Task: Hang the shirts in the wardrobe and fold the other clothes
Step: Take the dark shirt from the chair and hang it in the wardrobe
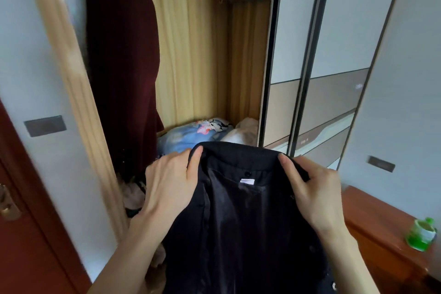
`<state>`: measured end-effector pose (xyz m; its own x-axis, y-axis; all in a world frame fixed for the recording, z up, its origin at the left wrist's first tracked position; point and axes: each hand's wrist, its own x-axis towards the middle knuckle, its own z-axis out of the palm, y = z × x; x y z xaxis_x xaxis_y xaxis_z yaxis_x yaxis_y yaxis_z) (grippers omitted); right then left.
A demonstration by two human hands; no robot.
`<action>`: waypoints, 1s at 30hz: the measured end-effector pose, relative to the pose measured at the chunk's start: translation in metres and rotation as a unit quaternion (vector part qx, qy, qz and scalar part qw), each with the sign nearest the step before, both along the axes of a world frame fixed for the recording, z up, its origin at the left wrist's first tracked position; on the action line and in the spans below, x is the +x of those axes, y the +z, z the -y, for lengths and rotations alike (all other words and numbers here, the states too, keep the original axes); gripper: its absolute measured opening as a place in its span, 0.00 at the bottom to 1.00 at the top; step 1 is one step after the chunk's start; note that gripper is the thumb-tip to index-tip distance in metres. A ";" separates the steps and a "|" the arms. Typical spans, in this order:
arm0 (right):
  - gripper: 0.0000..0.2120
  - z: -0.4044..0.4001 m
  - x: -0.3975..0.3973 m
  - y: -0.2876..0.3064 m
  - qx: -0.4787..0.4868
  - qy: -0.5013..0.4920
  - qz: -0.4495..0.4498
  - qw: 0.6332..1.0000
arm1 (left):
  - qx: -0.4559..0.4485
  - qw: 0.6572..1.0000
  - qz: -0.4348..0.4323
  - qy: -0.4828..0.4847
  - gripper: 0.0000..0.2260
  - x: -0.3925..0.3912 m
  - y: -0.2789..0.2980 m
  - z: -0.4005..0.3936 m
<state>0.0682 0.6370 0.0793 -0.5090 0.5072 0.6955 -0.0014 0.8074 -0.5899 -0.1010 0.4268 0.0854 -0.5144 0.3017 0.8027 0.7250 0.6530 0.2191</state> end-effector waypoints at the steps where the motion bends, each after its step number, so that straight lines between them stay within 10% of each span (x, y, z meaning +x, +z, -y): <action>1: 0.20 -0.005 -0.010 -0.001 -0.003 -0.002 -0.004 1.000 | 0.006 1.000 -0.003 0.003 0.24 -0.006 -0.002 -0.004; 30: 0.13 -0.144 -0.329 0.071 0.053 0.087 -0.068 0.992 | 0.232 0.964 0.109 -0.064 0.25 -0.221 0.110 -0.123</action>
